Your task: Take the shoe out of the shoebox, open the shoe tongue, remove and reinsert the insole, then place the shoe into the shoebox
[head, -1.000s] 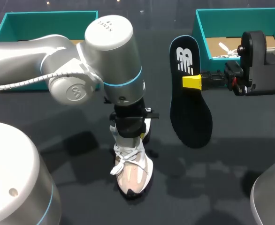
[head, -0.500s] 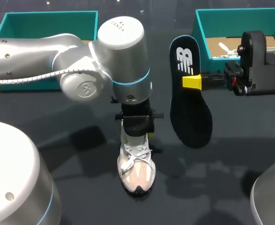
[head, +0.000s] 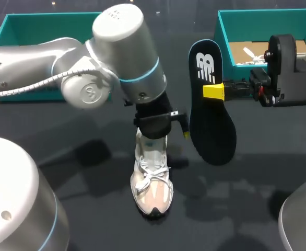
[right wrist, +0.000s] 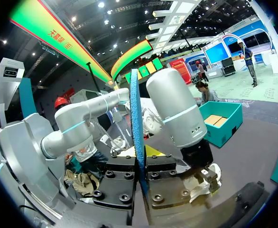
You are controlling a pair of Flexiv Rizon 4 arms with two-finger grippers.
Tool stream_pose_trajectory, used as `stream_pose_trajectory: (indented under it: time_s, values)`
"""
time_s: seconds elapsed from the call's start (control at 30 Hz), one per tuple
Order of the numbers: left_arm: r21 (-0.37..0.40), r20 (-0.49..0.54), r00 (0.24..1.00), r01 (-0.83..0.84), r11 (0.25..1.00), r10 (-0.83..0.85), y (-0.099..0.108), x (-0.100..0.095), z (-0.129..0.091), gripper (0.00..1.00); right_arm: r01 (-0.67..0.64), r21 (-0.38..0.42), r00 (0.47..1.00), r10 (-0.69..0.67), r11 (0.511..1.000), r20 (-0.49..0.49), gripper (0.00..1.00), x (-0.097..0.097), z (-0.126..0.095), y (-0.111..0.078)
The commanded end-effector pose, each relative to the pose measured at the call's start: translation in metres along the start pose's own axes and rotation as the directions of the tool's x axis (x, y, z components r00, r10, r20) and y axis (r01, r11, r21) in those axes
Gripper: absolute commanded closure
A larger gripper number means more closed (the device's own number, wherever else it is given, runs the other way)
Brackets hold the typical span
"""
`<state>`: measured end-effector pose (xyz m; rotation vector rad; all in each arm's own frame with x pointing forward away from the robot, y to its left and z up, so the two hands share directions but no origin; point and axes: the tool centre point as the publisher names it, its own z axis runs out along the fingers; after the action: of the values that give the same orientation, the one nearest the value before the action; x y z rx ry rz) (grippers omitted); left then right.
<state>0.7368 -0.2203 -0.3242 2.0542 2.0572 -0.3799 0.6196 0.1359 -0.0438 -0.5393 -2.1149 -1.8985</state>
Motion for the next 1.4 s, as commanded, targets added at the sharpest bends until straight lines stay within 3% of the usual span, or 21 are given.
stream_pose_trajectory:
  time_s: [0.03,0.17,0.23,0.83,1.0,1.17,1.3,1.4]
  values:
    - [-0.015,0.142,0.990,-0.011,1.000,0.013,-0.003,0.017,-0.040,0.00,-0.001,0.001,1.000,0.001,1.000,0.001,1.00,-0.001,0.002,0.000]
    - [-0.016,0.271,0.962,-0.040,0.999,0.043,-0.001,0.015,-0.072,0.00,-0.001,0.001,1.000,0.001,1.000,0.001,1.00,-0.001,0.002,0.000]
    - [-0.068,0.315,0.946,-0.054,0.996,0.072,-0.001,0.009,-0.090,0.00,-0.001,0.001,1.000,0.001,1.000,0.001,1.00,-0.001,0.002,0.000]
    - [-0.068,0.315,0.946,-0.054,0.996,0.072,-0.001,0.009,-0.090,0.00,-0.001,0.001,1.000,0.001,1.000,0.001,1.00,-0.001,0.002,0.000]
    - [-0.108,0.499,0.858,-0.080,0.991,0.124,0.001,-0.007,-0.119,0.00,-0.001,0.001,1.000,0.001,1.000,0.001,1.00,-0.001,0.002,0.000]
    - [-0.158,0.590,0.783,-0.126,0.979,0.196,0.001,-0.032,-0.143,0.00,-0.001,0.001,1.000,0.001,1.000,0.001,1.00,-0.001,0.002,0.000]
    - [-0.101,0.708,0.691,-0.107,0.989,0.147,0.005,-0.045,-0.158,0.00,-0.001,0.001,1.000,0.001,1.000,0.001,1.00,-0.001,0.002,0.000]
    - [-0.101,0.708,0.691,-0.107,0.989,0.147,0.005,-0.045,-0.158,0.00,-0.001,0.001,1.000,0.001,1.000,0.001,1.00,-0.001,0.002,0.000]
